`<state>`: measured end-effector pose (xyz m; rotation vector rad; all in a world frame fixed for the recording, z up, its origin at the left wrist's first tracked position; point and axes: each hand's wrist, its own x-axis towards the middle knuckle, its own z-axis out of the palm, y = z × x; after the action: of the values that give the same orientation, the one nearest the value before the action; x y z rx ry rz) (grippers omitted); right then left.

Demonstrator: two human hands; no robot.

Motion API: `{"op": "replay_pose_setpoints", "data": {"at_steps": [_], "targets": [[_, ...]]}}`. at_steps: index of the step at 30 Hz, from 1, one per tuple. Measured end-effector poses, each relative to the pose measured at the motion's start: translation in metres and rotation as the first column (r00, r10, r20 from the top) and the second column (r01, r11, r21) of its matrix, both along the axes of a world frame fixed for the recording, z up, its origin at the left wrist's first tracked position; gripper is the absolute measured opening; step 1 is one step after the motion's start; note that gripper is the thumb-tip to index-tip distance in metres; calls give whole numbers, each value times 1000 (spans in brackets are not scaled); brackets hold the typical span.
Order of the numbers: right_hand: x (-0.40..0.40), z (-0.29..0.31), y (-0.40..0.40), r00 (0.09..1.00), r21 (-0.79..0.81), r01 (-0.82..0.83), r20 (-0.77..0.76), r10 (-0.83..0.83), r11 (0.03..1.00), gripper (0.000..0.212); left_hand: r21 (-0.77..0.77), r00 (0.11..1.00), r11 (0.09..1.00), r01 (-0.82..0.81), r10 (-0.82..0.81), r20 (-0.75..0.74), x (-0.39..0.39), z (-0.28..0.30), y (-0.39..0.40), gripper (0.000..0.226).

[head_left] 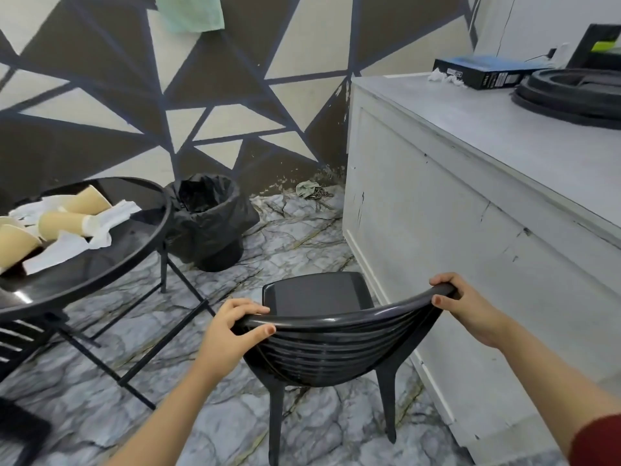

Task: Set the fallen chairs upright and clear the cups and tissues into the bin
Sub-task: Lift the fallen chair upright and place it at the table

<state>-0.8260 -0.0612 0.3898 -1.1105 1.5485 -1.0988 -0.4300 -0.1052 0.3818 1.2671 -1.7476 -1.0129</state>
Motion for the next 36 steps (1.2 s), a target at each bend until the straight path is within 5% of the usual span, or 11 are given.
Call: {"op": "replay_pose_setpoints", "data": {"at_steps": [12, 16, 22, 30, 36], "targets": [[-10, 3, -50, 999, -138, 38, 13, -36, 990, 78, -5, 987, 988, -152, 151, -45, -14, 2, -41, 45], [-10, 13, -91, 995, -196, 70, 90, -53, 978, 69, 52, 973, 977, -205, 209, -94, -23, 16, -75, 29], [-21, 18, -146, 994, -245, 37, 108, -10, 969, 28, 133, 894, 924, -358, 380, -237, -37, 22, -104, 53], [-34, 24, -189, 996, -231, -25, 77, 44, 973, 25, 131, 865, 904, -407, 427, -263, -53, 35, -117, 33], [-33, 25, -203, 991, -246, -17, 126, 49, 969, 32, 93, 858, 898, -431, 439, -266, -55, 42, -132, 47]]}}
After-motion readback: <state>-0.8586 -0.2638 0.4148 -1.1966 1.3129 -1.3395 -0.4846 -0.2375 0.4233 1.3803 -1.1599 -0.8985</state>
